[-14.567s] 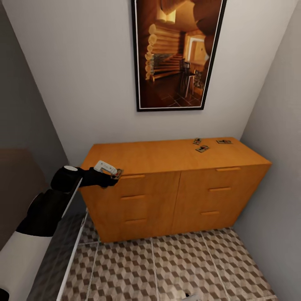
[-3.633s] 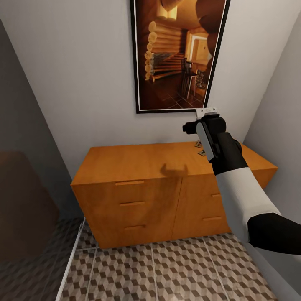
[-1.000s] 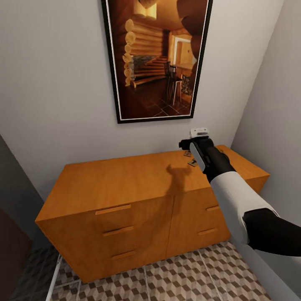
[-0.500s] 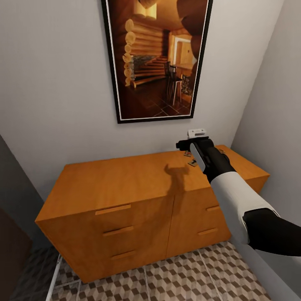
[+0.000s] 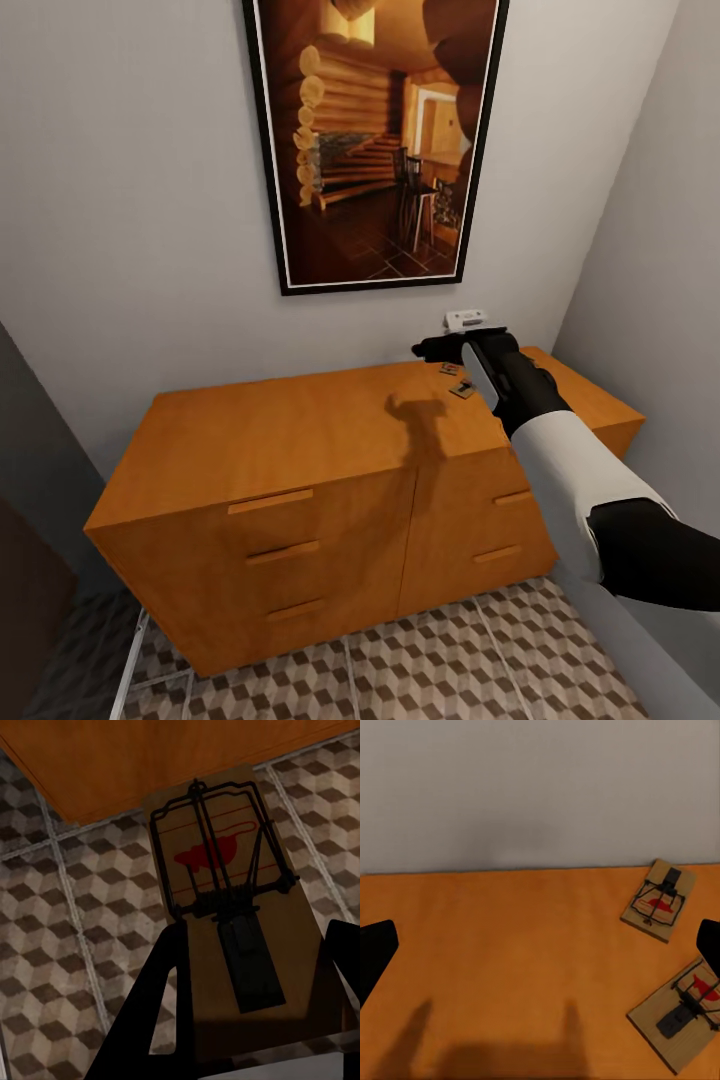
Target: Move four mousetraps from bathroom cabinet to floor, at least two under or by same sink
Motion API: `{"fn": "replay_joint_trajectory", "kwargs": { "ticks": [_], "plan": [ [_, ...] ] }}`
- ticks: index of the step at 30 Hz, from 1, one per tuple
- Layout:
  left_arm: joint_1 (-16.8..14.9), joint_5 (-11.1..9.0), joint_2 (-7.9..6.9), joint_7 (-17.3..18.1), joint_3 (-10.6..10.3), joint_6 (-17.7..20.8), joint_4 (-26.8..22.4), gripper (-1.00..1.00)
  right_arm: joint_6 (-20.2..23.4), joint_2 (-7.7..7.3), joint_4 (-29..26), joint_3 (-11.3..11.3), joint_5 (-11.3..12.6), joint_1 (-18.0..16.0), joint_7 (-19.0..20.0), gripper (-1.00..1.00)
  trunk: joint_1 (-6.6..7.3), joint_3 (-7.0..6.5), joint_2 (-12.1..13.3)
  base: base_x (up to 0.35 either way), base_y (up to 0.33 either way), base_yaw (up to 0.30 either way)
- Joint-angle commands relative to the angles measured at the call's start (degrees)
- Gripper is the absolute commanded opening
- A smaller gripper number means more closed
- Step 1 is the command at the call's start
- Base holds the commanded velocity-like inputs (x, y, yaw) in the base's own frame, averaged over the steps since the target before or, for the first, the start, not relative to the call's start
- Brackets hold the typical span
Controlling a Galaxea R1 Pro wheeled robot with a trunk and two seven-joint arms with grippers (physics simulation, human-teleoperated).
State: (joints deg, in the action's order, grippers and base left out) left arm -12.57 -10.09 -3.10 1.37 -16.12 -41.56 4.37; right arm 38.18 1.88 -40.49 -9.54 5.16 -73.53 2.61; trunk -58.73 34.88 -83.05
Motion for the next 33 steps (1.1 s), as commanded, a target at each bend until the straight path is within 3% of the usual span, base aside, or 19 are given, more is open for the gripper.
{"fn": "replay_joint_trajectory", "kwargs": {
  "ticks": [1, 5, 9, 17, 33],
  "plan": [
    [-0.1, -0.5, 0.02, 0.1, -0.5, -0.3, 0.2, -1.00, 0.2, -0.38, 0.0, -0.1, 0.5, 0.0, 0.6, 1.00, 0.00, 0.05, 0.0, 0.000, 0.000, 0.000],
    [-0.1, -0.5, 0.02, 0.1, -0.5, -0.3, 0.2, -1.00, 0.2, -1.73, 0.7, -0.1, 0.6, 0.0, 3.3, 1.00, 0.00, 0.05, 0.0, 0.000, 0.000, 0.000],
    [-0.1, -0.5, 0.02, 0.1, -0.5, -0.3, 0.2, -1.00, -0.2, -2.11, 1.5, -0.1, 0.6, 0.0, 4.0, 1.00, 0.00, 0.05, 0.0, 0.000, 0.000, 0.000],
    [-0.1, -0.5, 0.10, 0.1, -0.5, -0.3, 0.2, -1.00, -4.1, -2.30, 4.0, -0.1, 0.6, 0.0, 4.2, 1.00, 0.00, 0.05, 0.0, 0.002, -0.002, 0.000],
    [0.0, -0.5, 0.11, 0.1, -0.5, -0.3, 0.2, -1.00, -4.8, -2.32, 5.0, -0.2, 0.5, 0.0, 4.0, 1.00, 0.00, 0.05, 0.0, 0.166, -0.099, 0.000]
  ]
}}
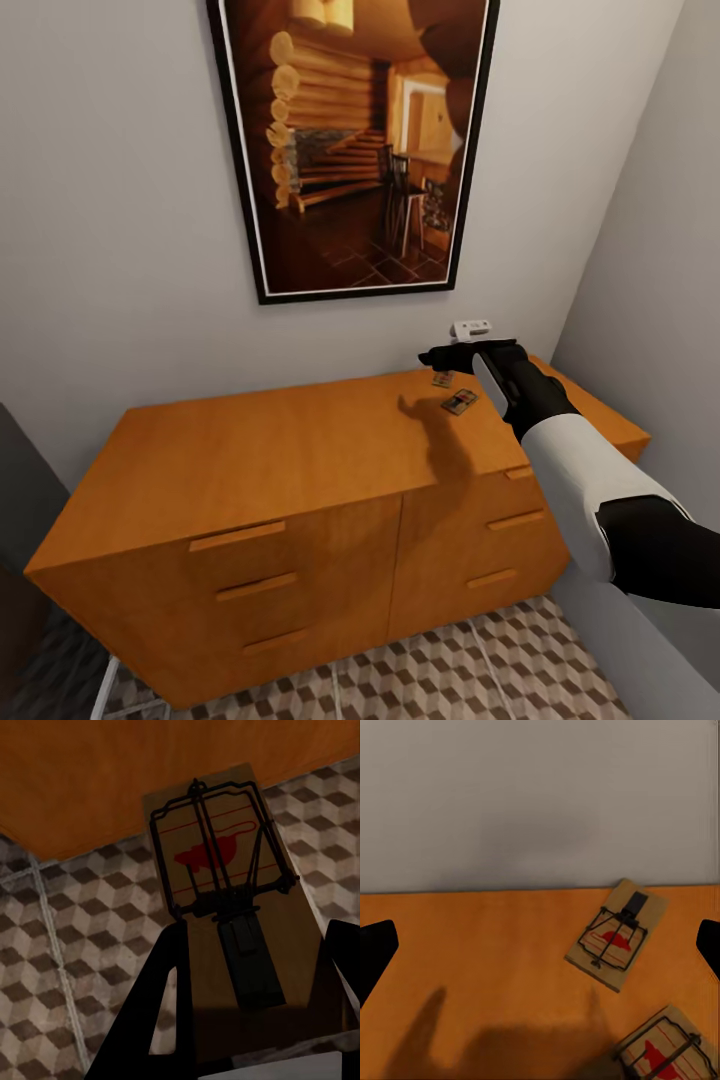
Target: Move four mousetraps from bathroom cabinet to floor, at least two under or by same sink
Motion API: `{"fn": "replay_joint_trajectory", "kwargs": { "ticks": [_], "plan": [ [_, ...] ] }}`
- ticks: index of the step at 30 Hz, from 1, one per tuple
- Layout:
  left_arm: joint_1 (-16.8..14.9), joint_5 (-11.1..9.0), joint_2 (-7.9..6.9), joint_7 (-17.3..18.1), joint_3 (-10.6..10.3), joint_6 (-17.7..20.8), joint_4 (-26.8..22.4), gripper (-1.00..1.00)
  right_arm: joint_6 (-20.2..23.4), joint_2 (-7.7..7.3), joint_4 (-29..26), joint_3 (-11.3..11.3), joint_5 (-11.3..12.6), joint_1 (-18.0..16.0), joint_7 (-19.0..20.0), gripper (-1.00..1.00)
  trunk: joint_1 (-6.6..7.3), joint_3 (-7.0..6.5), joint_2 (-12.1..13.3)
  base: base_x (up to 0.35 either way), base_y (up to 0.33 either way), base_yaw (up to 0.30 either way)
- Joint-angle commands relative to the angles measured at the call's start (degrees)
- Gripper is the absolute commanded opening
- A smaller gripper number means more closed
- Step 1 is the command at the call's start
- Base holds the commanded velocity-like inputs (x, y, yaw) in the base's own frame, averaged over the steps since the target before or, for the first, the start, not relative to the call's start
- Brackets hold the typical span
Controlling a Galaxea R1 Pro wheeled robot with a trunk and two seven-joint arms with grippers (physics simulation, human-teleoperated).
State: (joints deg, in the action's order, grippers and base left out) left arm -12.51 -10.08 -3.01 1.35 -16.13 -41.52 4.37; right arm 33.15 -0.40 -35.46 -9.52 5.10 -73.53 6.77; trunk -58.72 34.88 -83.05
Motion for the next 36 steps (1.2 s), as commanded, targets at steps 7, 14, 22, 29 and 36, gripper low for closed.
{"fn": "replay_joint_trajectory", "kwargs": {
  "ticks": [7, 14, 22, 29, 36],
  "plan": [
    [-0.1, -0.6, 0.02, 0.1, -0.5, -0.3, 0.2, -1.00, 0.3, -0.04, 0.0, -0.2, 0.4, 0.0, -0.2, 1.00, -0.01, 0.05, 0.0, 0.020, -0.011, 0.000],
    [-0.1, -0.6, 0.09, 0.2, -0.5, -0.3, 0.2, -1.00, 0.3, -0.04, 0.0, -0.2, 0.4, -0.1, -0.3, 1.00, -0.01, 0.05, 0.0, 0.002, -0.034, 0.000],
    [-0.1, -0.6, 0.11, 0.1, -0.5, -0.3, 0.2, -1.00, 0.3, -0.04, 0.0, -0.2, 0.4, -0.1, -0.3, 1.00, -0.01, 0.05, 0.0, 0.000, -0.155, 0.000],
    [-0.1, -0.6, 0.11, 0.1, -0.5, -0.3, 0.2, -1.00, 0.3, -0.04, 0.0, -0.2, 0.4, 0.0, -0.3, 1.00, -0.01, 0.05, 0.0, 0.000, -0.044, 0.000],
    [-0.1, -0.6, 0.11, 0.1, -0.5, -0.3, 0.2, -1.00, 0.3, 0.01, 0.4, -0.2, 0.4, -0.1, -0.3, 1.00, -0.01, 0.05, 0.0, 0.000, -0.004, 0.000]
  ]
}}
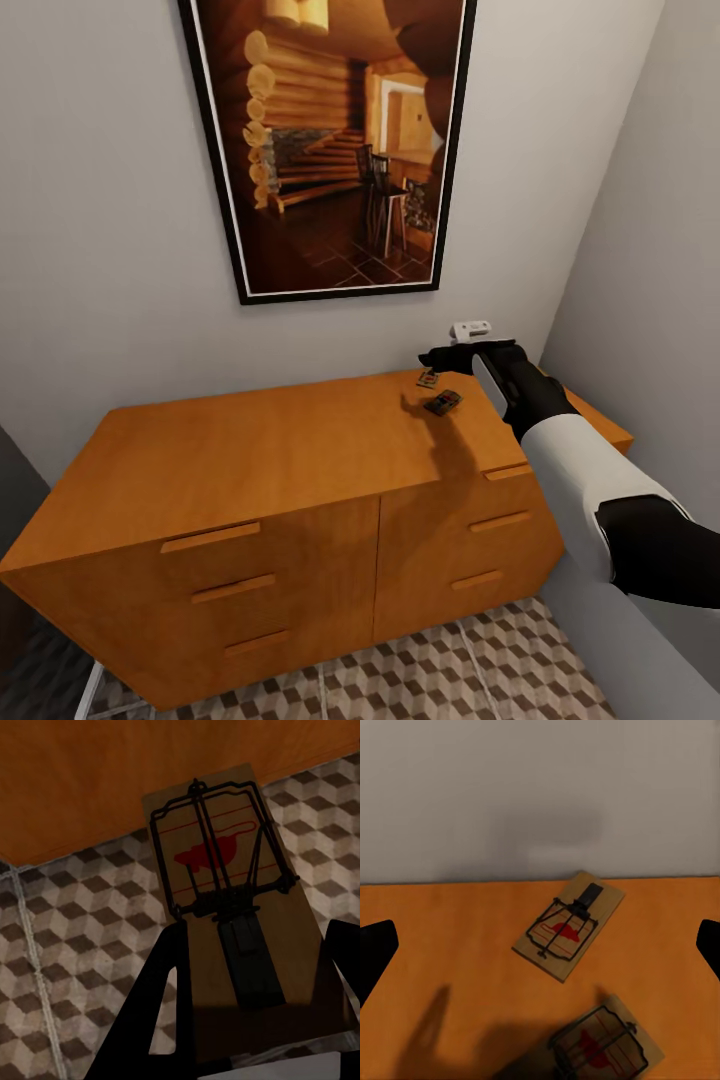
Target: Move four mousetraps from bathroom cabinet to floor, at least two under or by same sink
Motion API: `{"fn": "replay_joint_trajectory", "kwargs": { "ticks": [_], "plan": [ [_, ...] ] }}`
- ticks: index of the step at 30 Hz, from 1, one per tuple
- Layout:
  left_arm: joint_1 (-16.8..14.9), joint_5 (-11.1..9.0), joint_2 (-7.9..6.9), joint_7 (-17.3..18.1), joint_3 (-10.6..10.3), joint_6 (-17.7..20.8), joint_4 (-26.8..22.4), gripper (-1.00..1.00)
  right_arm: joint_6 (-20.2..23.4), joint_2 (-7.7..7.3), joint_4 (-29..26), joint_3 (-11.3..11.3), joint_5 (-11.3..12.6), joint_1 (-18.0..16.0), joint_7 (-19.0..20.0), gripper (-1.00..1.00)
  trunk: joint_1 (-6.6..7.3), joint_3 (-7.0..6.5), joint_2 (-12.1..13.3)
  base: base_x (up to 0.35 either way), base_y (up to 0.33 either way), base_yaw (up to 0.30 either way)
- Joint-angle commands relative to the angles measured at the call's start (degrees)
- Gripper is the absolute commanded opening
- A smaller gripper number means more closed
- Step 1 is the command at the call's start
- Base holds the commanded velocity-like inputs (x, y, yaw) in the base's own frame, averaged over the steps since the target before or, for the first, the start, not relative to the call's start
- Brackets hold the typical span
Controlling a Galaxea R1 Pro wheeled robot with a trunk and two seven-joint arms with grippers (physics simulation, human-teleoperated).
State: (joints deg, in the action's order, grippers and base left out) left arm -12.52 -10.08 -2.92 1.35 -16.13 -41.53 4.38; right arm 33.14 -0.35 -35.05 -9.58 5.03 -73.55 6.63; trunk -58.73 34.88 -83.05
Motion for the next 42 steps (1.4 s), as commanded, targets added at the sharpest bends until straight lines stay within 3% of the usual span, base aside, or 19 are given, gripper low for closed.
{"fn": "replay_joint_trajectory", "kwargs": {
  "ticks": [1, 42],
  "plan": [
    [-0.1, -0.6, 0.02, 0.1, -0.5, -0.3, 0.2, -1.00, 0.3, -0.03, 0.1, -0.2, 0.5, 0.0, -0.2, 1.00, 0.00, 0.05, 0.0, 0.000, -0.001, 0.000],
    [-0.1, -0.6, 0.02, 0.1, -0.5, -0.3, 0.2, -1.00, 0.2, -0.03, 2.1, -0.2, 0.3, 0.0, -0.2, 1.00, 0.00, 0.05, 0.0, 0.000, 0.000, 0.000]
  ]
}}
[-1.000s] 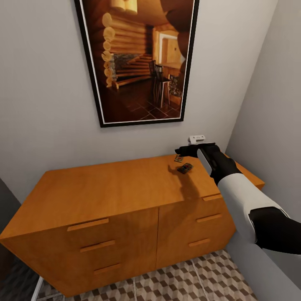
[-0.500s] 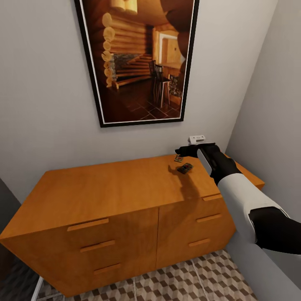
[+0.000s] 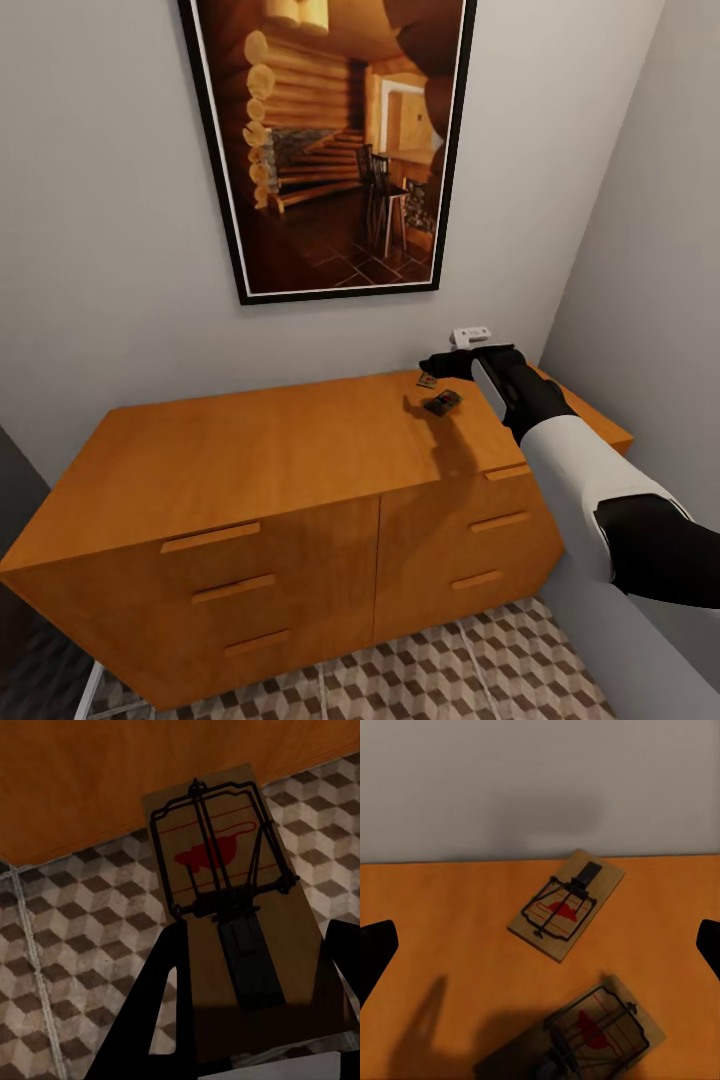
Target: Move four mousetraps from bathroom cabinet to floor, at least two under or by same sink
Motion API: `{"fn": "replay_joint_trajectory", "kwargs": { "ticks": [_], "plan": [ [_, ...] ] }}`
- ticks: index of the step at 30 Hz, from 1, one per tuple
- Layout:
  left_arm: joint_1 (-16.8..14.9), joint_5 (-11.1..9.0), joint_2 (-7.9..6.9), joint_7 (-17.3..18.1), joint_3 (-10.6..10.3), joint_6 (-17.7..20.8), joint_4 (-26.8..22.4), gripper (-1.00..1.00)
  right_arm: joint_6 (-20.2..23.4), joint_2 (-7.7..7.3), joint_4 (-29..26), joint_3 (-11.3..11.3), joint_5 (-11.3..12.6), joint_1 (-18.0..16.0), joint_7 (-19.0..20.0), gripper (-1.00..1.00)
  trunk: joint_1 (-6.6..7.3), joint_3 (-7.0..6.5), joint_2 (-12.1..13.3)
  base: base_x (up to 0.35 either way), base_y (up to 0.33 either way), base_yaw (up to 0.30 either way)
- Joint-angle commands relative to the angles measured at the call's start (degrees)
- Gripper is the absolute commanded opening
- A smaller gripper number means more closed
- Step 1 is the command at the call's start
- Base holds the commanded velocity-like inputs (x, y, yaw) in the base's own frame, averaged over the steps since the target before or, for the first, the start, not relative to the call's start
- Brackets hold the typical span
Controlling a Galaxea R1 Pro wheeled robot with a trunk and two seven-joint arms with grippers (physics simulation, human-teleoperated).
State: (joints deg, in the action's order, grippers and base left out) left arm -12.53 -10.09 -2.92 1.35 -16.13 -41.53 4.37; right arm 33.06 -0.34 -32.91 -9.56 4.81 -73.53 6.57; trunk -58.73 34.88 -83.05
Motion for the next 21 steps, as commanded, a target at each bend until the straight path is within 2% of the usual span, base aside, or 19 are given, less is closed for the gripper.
{"fn": "replay_joint_trajectory", "kwargs": {
  "ticks": [1, 21],
  "plan": [
    [-0.1, -0.5, 0.02, 0.1, -0.5, -0.3, 0.2, -1.00, 0.3, -0.03, 0.0, -0.2, 0.5, 0.0, -0.2, 1.00, 0.00, 0.05, 0.0, 0.000, 0.000, 0.000],
    [-0.1, -0.5, 0.02, 0.1, -0.5, -0.3, 0.2, -1.00, -0.4, -0.09, 0.6, -0.2, 0.5, 0.0, -0.2, 1.00, 0.00, 0.05, 0.0, 0.000, 0.000, 0.000]
  ]
}}
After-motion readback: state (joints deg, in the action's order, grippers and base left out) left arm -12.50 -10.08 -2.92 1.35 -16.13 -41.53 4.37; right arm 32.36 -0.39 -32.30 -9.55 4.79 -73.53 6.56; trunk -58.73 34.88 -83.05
